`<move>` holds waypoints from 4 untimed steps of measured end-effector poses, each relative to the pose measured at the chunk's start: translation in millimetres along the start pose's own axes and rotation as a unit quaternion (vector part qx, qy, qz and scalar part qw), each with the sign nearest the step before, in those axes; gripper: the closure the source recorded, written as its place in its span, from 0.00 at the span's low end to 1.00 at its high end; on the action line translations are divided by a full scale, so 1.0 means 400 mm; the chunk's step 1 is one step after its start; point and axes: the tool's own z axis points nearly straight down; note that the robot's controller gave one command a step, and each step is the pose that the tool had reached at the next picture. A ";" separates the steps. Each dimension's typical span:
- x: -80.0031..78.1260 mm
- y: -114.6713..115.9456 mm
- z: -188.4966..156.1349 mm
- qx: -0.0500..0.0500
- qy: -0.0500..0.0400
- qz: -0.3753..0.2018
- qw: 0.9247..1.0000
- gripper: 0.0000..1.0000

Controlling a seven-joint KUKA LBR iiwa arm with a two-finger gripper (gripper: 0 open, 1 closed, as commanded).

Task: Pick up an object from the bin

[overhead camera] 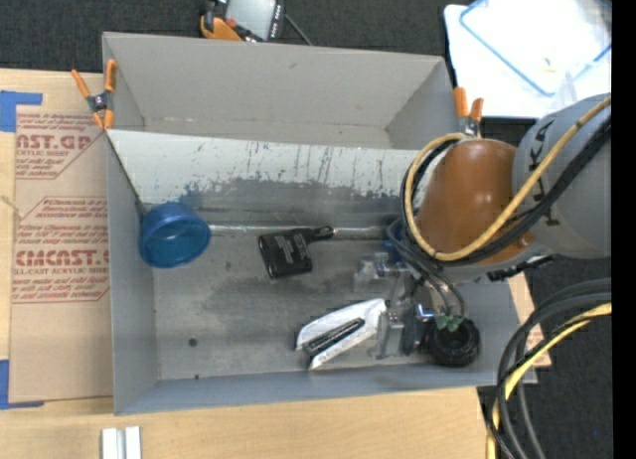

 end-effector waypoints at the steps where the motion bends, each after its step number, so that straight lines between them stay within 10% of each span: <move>1: 0.000 0.000 0.000 0.000 0.000 0.000 1.000 0.00; 2: 0.003 0.110 0.139 0.000 -0.004 -0.201 0.980 0.00; 3: -0.070 0.098 0.164 0.000 -0.002 -0.265 0.964 1.00; 4: -0.070 0.098 0.164 0.000 -0.002 -0.265 0.964 1.00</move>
Offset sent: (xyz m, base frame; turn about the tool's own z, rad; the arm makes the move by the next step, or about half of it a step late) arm -0.0035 0.0473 -0.0609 -0.4404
